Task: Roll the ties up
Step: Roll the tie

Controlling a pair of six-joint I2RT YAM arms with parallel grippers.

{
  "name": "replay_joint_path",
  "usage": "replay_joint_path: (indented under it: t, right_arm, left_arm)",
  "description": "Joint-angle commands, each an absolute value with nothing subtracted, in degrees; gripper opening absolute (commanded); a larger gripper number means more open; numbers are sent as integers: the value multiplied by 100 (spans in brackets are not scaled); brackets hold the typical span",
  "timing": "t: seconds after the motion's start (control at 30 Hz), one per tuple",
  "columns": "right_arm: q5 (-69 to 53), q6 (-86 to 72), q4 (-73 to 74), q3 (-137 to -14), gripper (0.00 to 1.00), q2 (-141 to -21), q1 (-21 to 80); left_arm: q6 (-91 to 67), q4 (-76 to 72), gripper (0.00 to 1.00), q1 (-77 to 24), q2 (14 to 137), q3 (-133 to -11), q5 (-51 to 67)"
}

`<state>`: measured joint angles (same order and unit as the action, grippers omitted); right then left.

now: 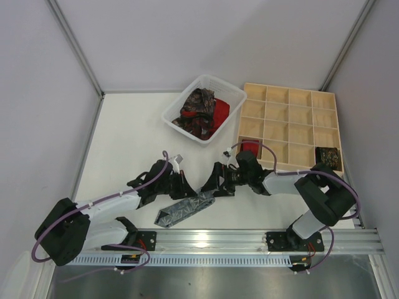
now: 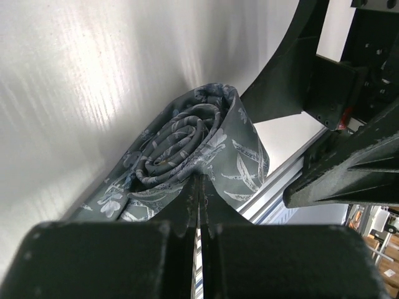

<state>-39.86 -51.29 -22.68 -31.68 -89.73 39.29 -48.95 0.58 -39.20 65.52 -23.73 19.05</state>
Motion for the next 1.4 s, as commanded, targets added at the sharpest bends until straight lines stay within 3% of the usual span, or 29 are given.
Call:
replay_joint_path:
  t: [0.0,0.33,0.83,0.9,1.37]
  right_arm:
    - [-4140,-5212,-2733,-3103,100,-9105,4051]
    - [-3780,-5168,-3392,-3146,99,-9588,4535]
    - [-3094,-5774,-4272,-2918,77,-10142,4737]
    - [-3120,-5714,-4254,-2953,69,-10178,4737]
    - [-3366,-5572,-4087,-3032,76,-10274,4597]
  left_arm:
    - [-4816,-114,0,-3911,6285,-2250,1758]
    - [-4852,-44,0,-3902,6003,-2048,1582]
    - [-4843,254,0,-3911,5643,-1863,1407]
    - [-4808,342,0,-3902,5590,-1898,1363]
    - [-4702,1521,3,-3902,4922,-2356,712]
